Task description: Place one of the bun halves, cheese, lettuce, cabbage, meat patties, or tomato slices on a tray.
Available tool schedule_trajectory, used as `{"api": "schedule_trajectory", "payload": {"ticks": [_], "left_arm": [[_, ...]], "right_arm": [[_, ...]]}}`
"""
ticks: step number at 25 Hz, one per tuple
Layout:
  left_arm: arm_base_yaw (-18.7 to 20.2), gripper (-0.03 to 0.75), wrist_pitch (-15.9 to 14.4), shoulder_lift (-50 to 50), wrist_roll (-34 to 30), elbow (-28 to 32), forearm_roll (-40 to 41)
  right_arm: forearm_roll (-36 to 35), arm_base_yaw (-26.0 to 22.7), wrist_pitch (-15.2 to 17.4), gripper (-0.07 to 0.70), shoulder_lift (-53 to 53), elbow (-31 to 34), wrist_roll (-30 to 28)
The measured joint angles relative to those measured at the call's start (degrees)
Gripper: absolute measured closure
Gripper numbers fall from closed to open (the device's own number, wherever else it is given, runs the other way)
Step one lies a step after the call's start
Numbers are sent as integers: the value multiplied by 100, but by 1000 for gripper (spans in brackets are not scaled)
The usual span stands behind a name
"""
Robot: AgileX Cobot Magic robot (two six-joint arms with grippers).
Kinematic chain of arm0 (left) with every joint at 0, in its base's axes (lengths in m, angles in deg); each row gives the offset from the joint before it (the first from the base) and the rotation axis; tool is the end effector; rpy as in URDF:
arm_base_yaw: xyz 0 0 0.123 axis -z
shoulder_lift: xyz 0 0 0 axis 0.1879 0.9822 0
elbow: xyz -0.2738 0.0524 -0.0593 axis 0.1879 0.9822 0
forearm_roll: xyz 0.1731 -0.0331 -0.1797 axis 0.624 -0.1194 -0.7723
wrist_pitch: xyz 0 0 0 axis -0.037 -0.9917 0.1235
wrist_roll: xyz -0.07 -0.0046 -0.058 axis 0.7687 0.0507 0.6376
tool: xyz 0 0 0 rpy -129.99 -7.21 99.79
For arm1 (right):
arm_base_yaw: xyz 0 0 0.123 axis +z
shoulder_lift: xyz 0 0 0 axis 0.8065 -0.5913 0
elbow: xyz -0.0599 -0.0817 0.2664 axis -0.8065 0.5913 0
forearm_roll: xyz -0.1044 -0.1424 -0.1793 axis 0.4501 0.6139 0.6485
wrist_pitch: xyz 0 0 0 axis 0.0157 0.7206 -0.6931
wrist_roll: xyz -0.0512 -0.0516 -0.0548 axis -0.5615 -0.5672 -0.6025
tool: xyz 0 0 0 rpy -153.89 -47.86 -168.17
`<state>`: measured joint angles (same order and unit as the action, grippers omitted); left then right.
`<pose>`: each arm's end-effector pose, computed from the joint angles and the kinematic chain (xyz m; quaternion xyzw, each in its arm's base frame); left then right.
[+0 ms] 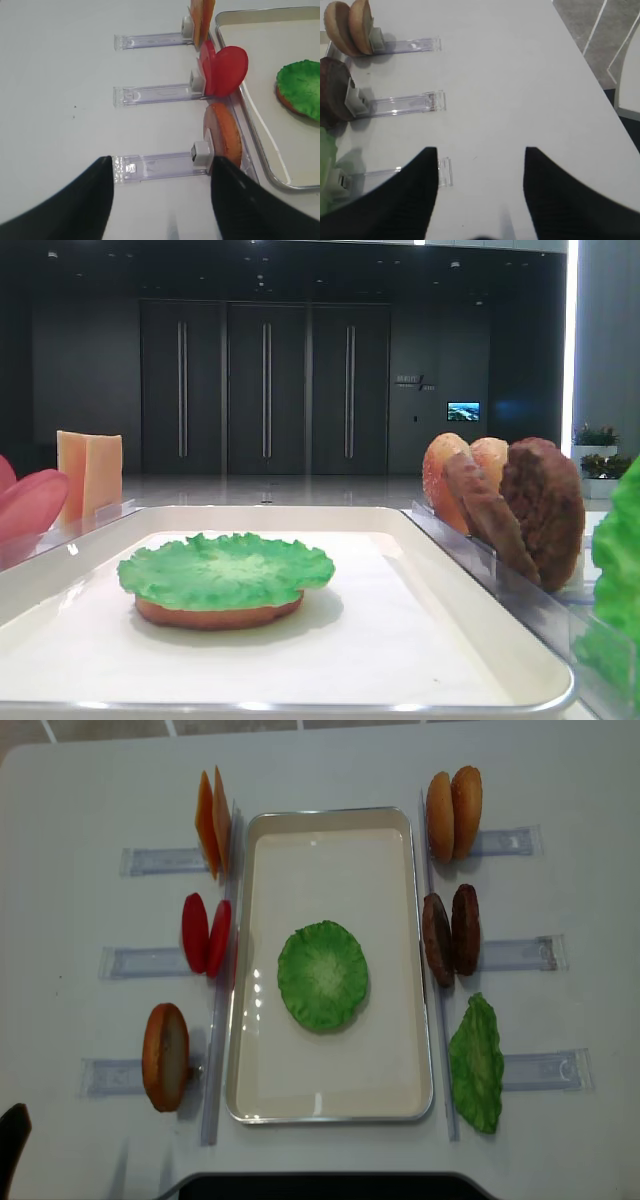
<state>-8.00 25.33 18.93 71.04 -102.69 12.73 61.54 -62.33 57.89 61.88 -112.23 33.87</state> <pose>-0.0065 0.0025 0.2669 0.0234 0.8673 0.0026 0.4972 -0.0096 0.0073 0.2730 0.0264 0.8684 -0.0222 0.4947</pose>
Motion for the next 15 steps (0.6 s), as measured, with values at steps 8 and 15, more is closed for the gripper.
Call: {"api": "schedule_trajectory", "payload": {"ticks": [8,15], "left_arm": [[0,244,0,0,0,0,0],[0,244,0,0,0,0,0]], "right_arm": [[-5,0,0,261,0,0,12],[-5,0,0,261,0,0,12]]}}
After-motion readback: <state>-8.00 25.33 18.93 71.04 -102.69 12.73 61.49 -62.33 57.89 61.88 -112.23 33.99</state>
